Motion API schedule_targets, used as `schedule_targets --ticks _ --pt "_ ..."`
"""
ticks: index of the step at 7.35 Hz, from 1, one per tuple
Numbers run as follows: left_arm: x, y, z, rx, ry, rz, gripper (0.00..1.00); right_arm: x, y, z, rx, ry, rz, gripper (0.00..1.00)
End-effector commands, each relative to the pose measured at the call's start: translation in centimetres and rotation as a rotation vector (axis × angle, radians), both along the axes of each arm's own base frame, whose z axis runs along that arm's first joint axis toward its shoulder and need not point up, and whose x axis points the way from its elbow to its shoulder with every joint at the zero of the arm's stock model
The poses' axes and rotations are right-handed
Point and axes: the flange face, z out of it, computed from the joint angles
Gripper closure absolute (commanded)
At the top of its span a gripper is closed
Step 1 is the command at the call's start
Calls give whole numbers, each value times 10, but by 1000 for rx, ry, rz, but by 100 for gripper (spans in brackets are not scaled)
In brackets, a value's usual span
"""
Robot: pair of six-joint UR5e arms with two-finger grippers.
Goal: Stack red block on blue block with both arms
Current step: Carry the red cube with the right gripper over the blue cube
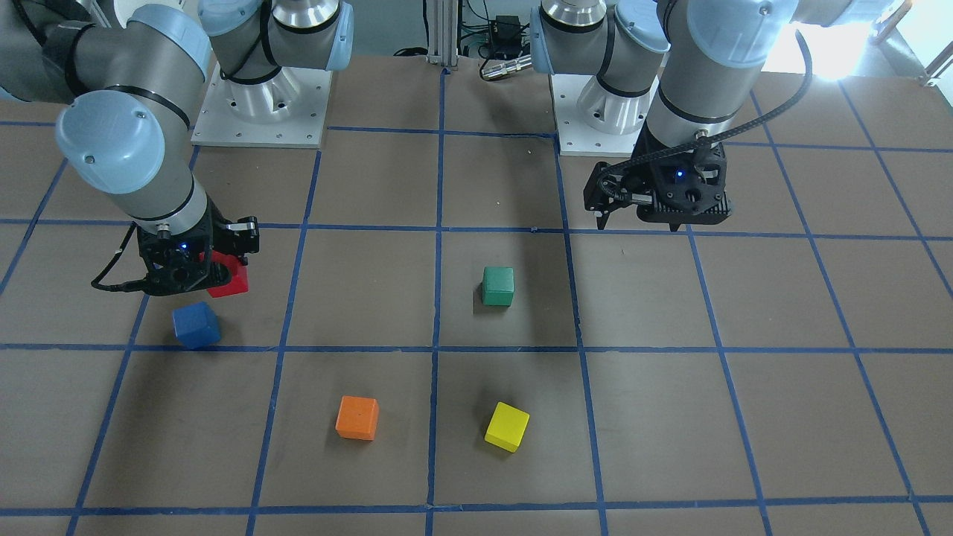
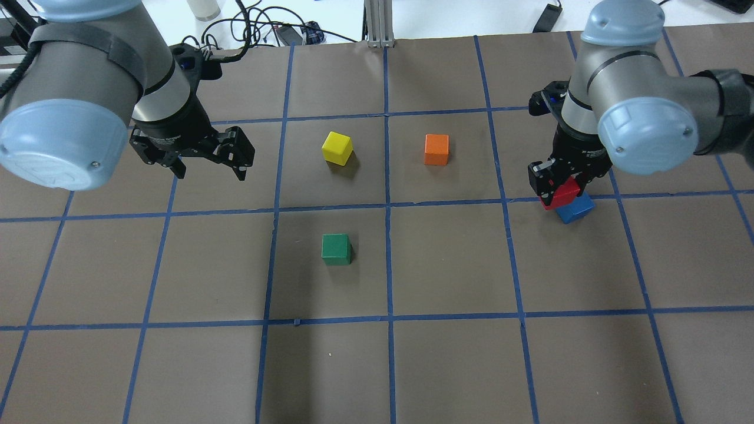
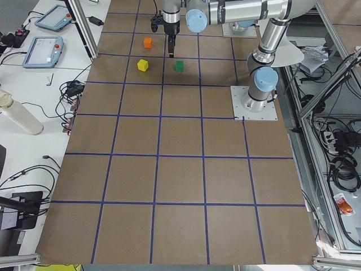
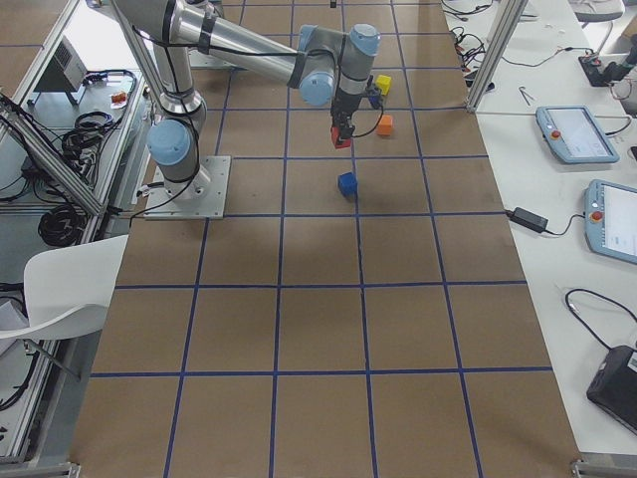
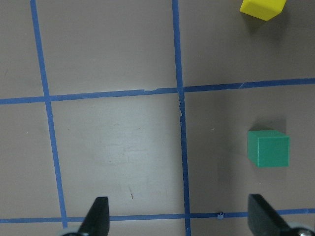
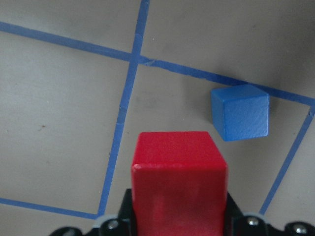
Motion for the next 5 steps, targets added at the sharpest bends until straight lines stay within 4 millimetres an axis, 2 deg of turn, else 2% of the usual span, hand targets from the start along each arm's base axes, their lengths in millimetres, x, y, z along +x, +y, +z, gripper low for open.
schedule_targets --ticks 1,5 --pt "0 0 0 1 0 0 0 -27 6 -10 -44 16 9 100" --pt "0 0 0 -1 0 0 0 -44 1 -18 -38 -12 93 100"
